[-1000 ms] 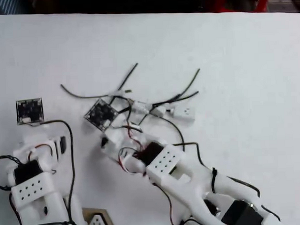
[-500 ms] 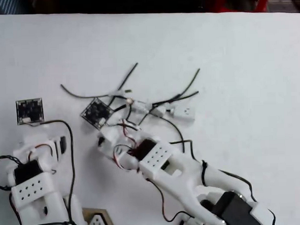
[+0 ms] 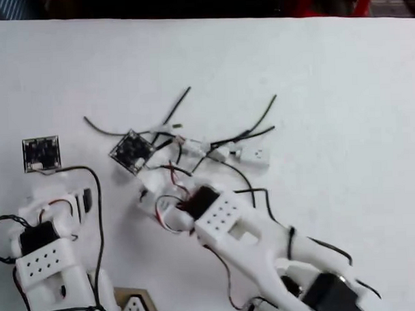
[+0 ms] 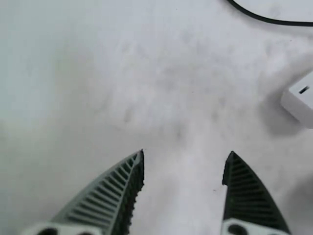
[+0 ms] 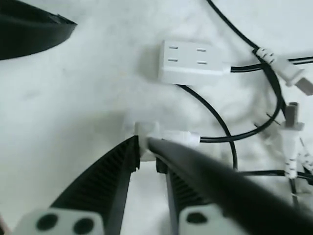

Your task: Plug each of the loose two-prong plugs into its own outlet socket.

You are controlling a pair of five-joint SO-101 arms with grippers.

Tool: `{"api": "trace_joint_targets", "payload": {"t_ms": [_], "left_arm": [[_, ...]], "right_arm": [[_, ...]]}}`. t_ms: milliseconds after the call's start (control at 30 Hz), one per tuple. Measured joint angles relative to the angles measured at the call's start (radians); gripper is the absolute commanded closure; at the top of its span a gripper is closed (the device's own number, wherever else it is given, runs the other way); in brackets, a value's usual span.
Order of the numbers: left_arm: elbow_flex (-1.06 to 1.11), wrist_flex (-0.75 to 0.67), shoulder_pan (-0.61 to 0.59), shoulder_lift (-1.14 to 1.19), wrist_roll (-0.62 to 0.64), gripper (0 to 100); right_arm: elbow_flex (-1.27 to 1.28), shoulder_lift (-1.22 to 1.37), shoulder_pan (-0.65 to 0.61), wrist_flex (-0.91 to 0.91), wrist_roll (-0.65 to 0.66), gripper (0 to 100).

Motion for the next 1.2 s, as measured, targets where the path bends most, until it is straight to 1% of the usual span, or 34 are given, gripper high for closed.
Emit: {"api": "trace_joint_targets", "payload": {"t_ms": [67,133,233,333,433,500,567,733,867,1200], "left_arm": [[0.0,0.0,0.0,0.0,0.0,74],[0.0,0.0,0.0,0.0,0.0,74],[0.0,0.0,0.0,0.0,0.0,74],[0.002,0.0,0.0,0.0,0.0,74],[0.012,-0.003,0.0,-0.002,0.0,74],[0.012,-0.003,-0.002,-0.003,0.0,74],[0.012,-0.003,0.0,-0.003,0.0,74],[0.012,-0.003,0.0,-0.003,0.0,74],[0.012,-0.003,0.0,-0.003,0.0,74],[0.012,-0.003,0.0,-0.003,0.0,74]], "right_arm": [[0.005,-0.081,0.0,0.051,0.0,98.1],[0.04,-0.164,0.0,0.064,0.0,98.1],[0.149,-0.269,0.0,0.006,0.0,98.1],[0.302,-0.322,0.0,-0.155,0.0,98.1],[0.466,-0.325,0.0,-0.377,-0.011,98.2],[0.526,-0.318,0.0,-0.505,-0.077,98.2],[0.528,-0.298,0.0,-0.552,-0.143,98.2],[0.474,-0.164,0.0,-0.542,-0.218,98.2],[0.407,-0.066,0.0,-0.497,-0.242,98.2],[0.367,-0.055,0.0,-0.463,-0.284,98.2]]}}
